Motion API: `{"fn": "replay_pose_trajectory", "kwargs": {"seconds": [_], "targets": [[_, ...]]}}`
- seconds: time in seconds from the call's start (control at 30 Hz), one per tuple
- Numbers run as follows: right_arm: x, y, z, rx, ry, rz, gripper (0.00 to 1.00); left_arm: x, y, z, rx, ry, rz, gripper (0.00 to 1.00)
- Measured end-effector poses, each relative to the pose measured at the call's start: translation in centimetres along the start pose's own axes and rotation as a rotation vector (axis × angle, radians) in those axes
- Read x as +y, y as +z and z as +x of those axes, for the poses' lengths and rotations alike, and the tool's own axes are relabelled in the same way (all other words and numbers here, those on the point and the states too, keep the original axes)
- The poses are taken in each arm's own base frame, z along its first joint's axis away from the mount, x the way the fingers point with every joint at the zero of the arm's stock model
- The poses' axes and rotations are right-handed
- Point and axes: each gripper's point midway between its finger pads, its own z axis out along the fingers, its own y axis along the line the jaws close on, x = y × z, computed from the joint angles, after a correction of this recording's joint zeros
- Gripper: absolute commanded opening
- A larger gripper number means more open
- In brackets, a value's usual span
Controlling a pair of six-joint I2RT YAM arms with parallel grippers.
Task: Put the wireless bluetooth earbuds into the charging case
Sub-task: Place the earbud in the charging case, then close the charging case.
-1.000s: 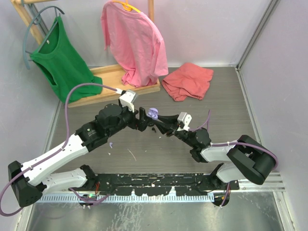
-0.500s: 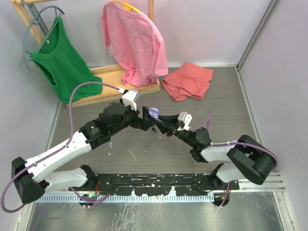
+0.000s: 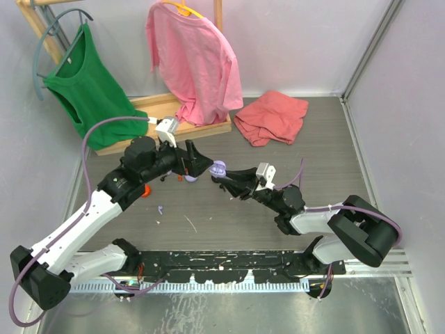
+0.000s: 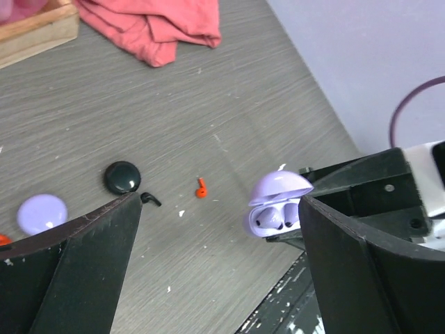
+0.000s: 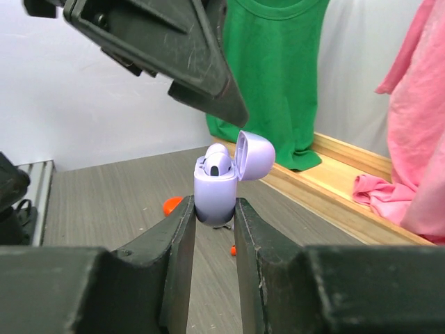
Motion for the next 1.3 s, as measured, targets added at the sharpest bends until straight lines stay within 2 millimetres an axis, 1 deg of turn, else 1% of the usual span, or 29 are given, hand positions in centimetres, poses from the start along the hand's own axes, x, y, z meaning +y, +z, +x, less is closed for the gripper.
{"fn": "replay_pose_trajectory", "kwargs": {"seconds": [0.1, 0.23, 0.4, 0.53, 0.63, 0.7, 0.77, 0.9, 1.03, 1.17, 1.3], "targets": [[0.6, 0.0, 0.0, 0.003, 0.022, -0.034, 0.01, -0.5, -0.3, -0.4, 0.004, -0.048, 0.072, 0.98], [1.2, -0.1, 0.0, 0.008, 0.05, -0.07, 0.01, -1.2, -0.4, -0.4, 0.031, -0.113, 0.159, 0.97], [1.5, 0.1, -0.4, 0.001, 0.084, -0.106, 0.01, -1.9, 0.6, 0.3, 0.085, -0.211, 0.26, 0.92], [1.7, 0.3, -0.9, -0.008, 0.102, -0.127, 0.01, -2.5, 1.5, 1.2, 0.139, -0.276, 0.325, 0.9], [1.7, 0.4, -1.0, -0.009, 0.116, -0.135, 0.01, -3.1, 1.7, 1.5, 0.162, -0.31, 0.37, 0.88], [1.8, 0.3, -1.0, -0.007, 0.123, -0.139, 0.01, -3.6, 1.6, 1.4, 0.167, -0.327, 0.403, 0.88], [1.8, 0.3, -1.0, -0.006, 0.131, -0.142, 0.01, -4.2, 1.4, 1.0, 0.164, -0.334, 0.436, 0.84], [1.6, 0.3, -0.7, 0.003, 0.148, -0.138, 0.01, -5.3, 0.9, 0.3, 0.15, -0.335, 0.499, 0.81], [1.5, 0.2, 0.0, 0.022, 0.174, -0.135, 0.01, -5.8, 0.6, 0.1, 0.142, -0.347, 0.538, 0.79], [1.5, 0.1, 0.2, 0.029, 0.194, -0.136, 0.01, -6.3, 0.3, -0.3, 0.134, -0.353, 0.57, 0.78], [1.3, 0.0, 0.4, 0.035, 0.205, -0.13, 0.01, -6.7, 0.0, -0.6, 0.128, -0.353, 0.59, 0.79]]}}
